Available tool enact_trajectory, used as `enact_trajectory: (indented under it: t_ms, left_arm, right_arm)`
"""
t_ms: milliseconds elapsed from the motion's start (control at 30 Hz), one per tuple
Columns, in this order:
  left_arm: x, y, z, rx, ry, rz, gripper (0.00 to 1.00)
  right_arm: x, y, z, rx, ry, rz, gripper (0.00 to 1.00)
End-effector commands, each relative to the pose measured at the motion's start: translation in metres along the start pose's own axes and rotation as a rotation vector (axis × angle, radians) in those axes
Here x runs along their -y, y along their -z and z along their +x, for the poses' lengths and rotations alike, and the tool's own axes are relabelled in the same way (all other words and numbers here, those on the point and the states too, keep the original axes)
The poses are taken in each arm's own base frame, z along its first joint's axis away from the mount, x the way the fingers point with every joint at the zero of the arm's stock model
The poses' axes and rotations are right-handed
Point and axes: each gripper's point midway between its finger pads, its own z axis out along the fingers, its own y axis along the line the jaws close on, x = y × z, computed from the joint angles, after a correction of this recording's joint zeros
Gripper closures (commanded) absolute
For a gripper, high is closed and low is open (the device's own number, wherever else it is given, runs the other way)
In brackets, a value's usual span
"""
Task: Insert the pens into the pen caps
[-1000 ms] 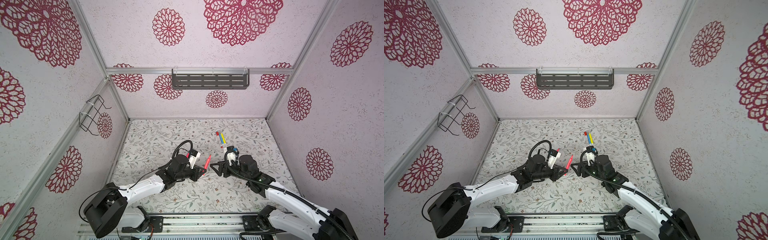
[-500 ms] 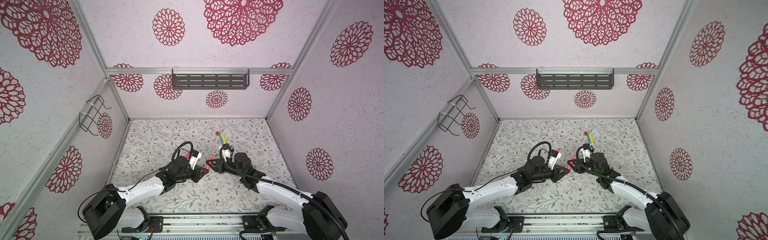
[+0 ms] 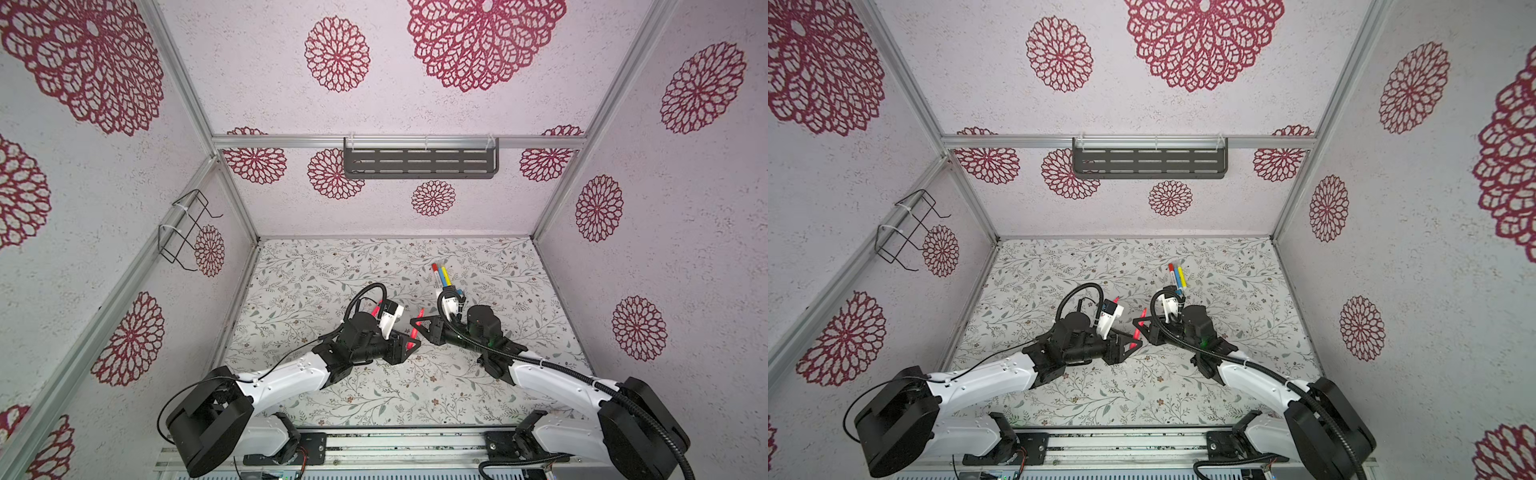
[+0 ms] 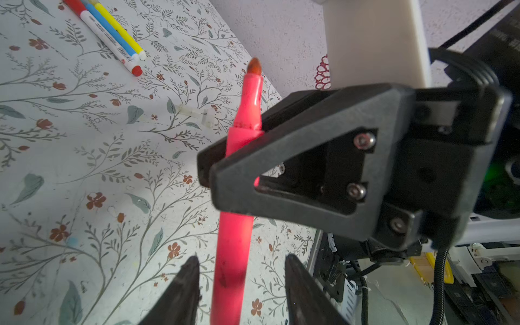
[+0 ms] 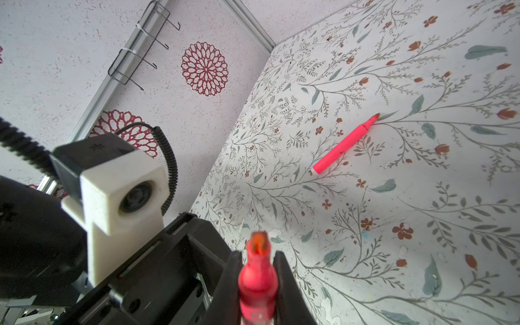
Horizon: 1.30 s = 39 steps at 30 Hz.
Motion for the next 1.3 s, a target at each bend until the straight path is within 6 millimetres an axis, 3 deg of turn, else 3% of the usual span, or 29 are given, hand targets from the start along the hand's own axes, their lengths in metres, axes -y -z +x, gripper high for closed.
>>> enact_trajectory:
  t_ms: [0,300,600,700,800,933,1067,1267]
  left_arm:
    - [0.008,-0.003,-0.014,0.035,-0.034,0.011,0.51]
    - [0.005,-0.004,-0.015,0.036,-0.036,-0.006,0.59]
    - [-0.001,0.000,-0.020,0.061,-0.042,-0.039,0.85]
    - [-0.006,0.006,-0.023,0.085,-0.048,-0.074,0.94]
    - [-0.011,0.012,-0.025,0.103,-0.051,-0.100,0.98]
    - [-0.021,0.020,-0.019,0.093,-0.046,-0.154,1.00]
    - [-0.022,0.026,-0.012,0.073,-0.033,-0.166,1.00]
    - [-0.019,0.036,-0.007,0.088,-0.021,-0.155,1.00]
  right_arm:
    - [-0.021,-0.002,-0.007,0.022,0.017,-0.086,0.84]
    - [-0.027,-0.007,-0.003,0.013,0.016,-0.108,0.85]
    - [-0.031,-0.008,-0.004,0.011,0.018,-0.122,0.84]
    - [-0.032,-0.006,-0.005,0.018,0.020,-0.117,0.70]
    - [-0.029,0.001,-0.011,0.042,0.035,-0.073,0.44]
    - [0.004,0.022,-0.030,0.085,0.075,0.220,0.34]
    - [0.059,0.060,-0.045,0.078,0.072,0.563,0.33]
    - [0.120,0.096,-0.048,0.014,0.041,0.834,0.33]
